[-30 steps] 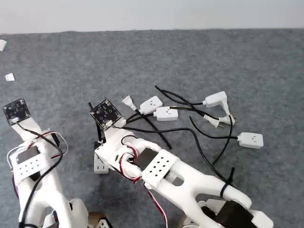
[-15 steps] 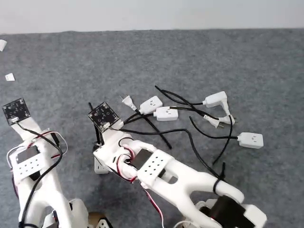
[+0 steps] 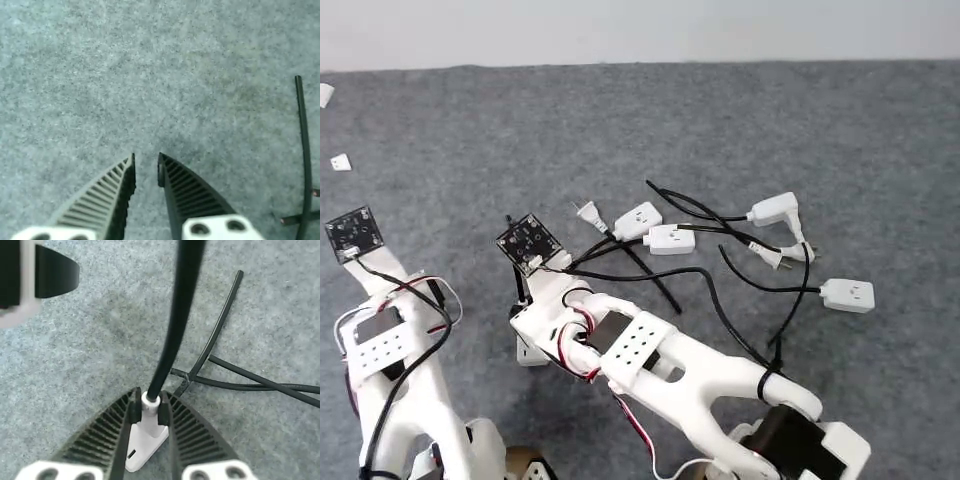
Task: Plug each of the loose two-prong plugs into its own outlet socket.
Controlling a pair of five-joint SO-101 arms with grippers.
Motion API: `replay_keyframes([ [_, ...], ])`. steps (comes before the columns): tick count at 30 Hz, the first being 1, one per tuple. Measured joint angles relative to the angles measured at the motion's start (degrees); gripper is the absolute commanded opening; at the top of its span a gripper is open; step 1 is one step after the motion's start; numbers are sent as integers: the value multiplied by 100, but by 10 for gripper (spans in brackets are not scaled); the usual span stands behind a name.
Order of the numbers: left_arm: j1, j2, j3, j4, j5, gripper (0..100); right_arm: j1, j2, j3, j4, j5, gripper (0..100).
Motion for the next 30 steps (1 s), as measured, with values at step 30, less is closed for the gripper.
replay_keyframes([
  [30, 0, 0, 0, 0, 0, 70, -35, -642, 1002, -18, 1090, 8],
])
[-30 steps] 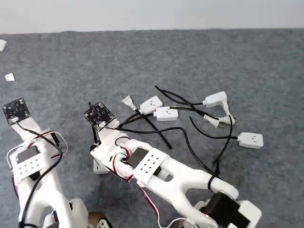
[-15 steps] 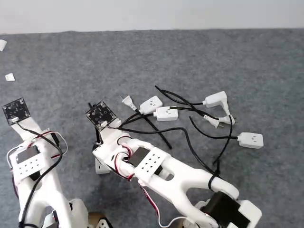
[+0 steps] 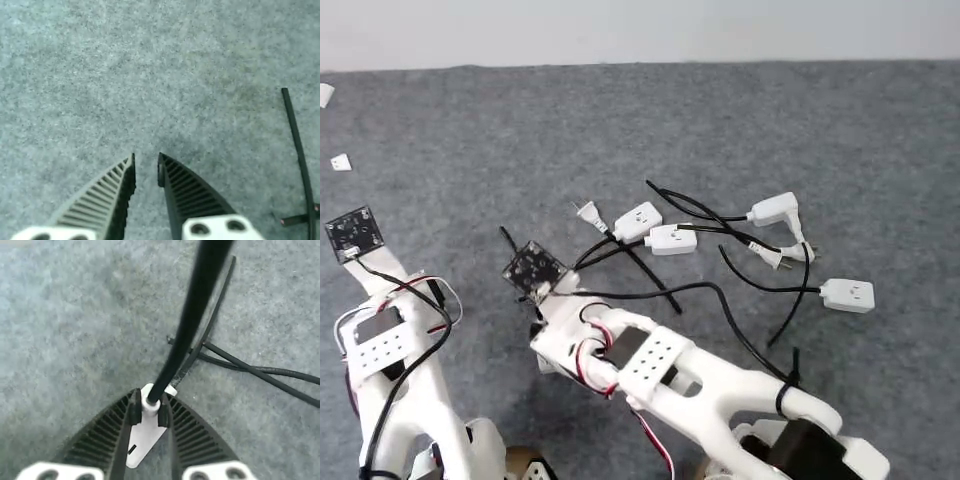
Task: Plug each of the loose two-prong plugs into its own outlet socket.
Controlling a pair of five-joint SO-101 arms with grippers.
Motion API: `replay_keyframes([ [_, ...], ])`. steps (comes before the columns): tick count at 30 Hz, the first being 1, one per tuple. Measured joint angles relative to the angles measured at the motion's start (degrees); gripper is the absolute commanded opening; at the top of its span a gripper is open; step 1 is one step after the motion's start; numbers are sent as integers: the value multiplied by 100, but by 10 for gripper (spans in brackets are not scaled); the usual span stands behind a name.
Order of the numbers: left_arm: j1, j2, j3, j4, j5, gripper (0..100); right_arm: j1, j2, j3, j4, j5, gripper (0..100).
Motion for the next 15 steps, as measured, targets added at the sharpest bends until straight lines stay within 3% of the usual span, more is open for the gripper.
replay_keyframes([
  [11, 0, 0, 0, 0, 0, 70, -53, -141, -44, 501, 299, 19],
  [15, 0, 0, 0, 0, 0, 70, -53, -141, -53, 527, 299, 145],
])
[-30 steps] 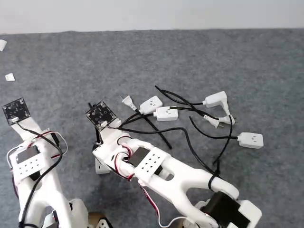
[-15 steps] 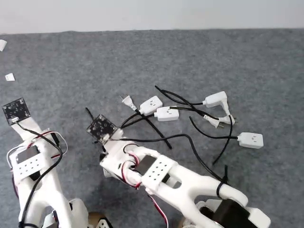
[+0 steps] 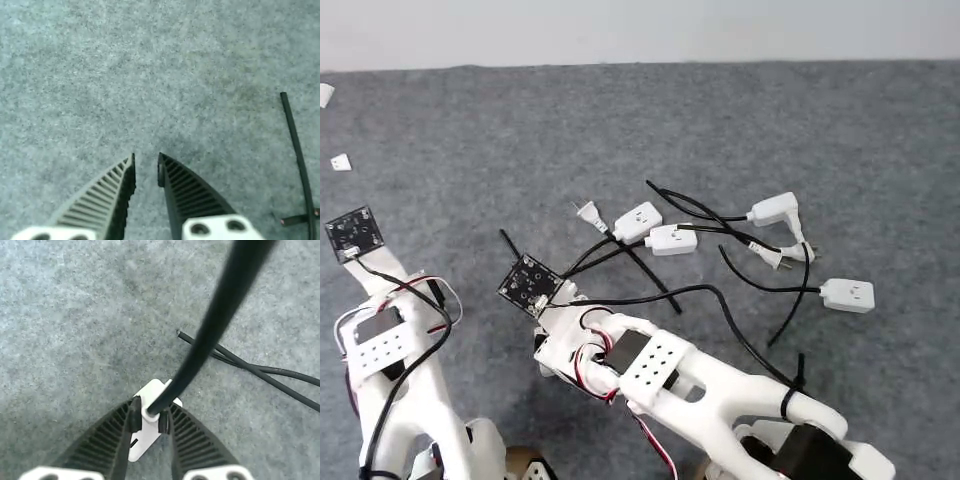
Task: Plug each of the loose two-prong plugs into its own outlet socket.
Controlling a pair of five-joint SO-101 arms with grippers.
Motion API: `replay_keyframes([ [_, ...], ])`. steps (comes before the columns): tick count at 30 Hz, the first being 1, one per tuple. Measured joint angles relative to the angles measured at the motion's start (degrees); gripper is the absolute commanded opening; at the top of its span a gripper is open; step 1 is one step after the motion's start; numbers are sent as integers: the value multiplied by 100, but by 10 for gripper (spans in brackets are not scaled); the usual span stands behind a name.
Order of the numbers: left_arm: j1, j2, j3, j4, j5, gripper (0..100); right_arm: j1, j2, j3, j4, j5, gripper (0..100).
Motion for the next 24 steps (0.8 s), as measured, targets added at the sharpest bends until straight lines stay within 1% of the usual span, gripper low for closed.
replay_keyframes([
  [2, 0, 0, 0, 0, 0, 70, -26, 88, 114, 35, 0, 203],
  [4, 0, 0, 0, 0, 0, 70, -9, 185, 149, 70, -62, 230],
  [8, 0, 0, 0, 0, 0, 70, -18, 193, 141, 141, -281, 234],
  [10, 0, 0, 0, 0, 0, 70, -35, 185, 132, 167, -510, 236],
  [11, 0, 0, 0, 0, 0, 70, -62, 185, 141, 167, -721, 244],
  [13, 0, 0, 0, 0, 0, 70, -185, 193, 18, 352, -1284, 295],
  [16, -9, 0, 0, 0, 0, 70, -457, 290, -396, 818, -2356, 400],
  [18, -97, 0, 0, 0, 0, 70, -633, 519, -668, 1116, -3068, 435],
  [20, -202, 0, 0, 0, 0, 70, -695, 905, -923, 1240, -3569, 423],
  [24, -308, 0, 0, 0, 0, 70, -712, 1811, -1644, 1565, -3727, 379],
])
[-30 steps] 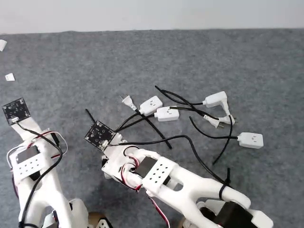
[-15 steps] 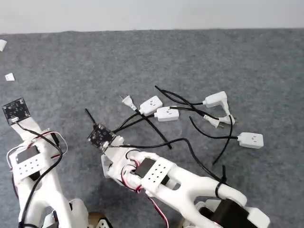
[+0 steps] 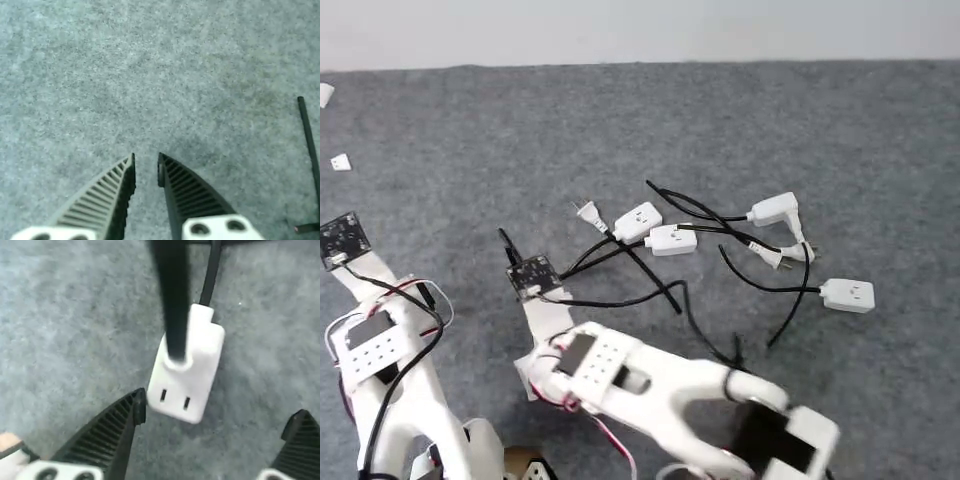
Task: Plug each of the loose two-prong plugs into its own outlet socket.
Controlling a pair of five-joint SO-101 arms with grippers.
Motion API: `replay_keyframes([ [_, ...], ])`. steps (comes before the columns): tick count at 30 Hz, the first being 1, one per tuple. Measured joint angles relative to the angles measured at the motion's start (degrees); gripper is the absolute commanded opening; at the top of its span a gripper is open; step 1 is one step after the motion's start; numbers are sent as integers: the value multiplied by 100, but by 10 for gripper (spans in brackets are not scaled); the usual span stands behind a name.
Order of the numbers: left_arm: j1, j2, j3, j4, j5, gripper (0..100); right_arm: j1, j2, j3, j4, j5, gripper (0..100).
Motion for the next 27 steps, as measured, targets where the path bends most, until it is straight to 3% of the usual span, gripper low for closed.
replay_keyframes([
  [6, 0, 0, 0, 0, 0, 70, 0, 835, -1064, 774, 290, 315],
  [16, 0, 0, 0, 0, 0, 70, 53, 897, -1222, 774, 686, 210],
  [21, 0, 0, 0, 0, 0, 70, 211, 897, -1222, 756, 695, 10],
  [27, 0, 0, 0, 0, 0, 70, 668, 862, -1222, 888, 712, 10],
])
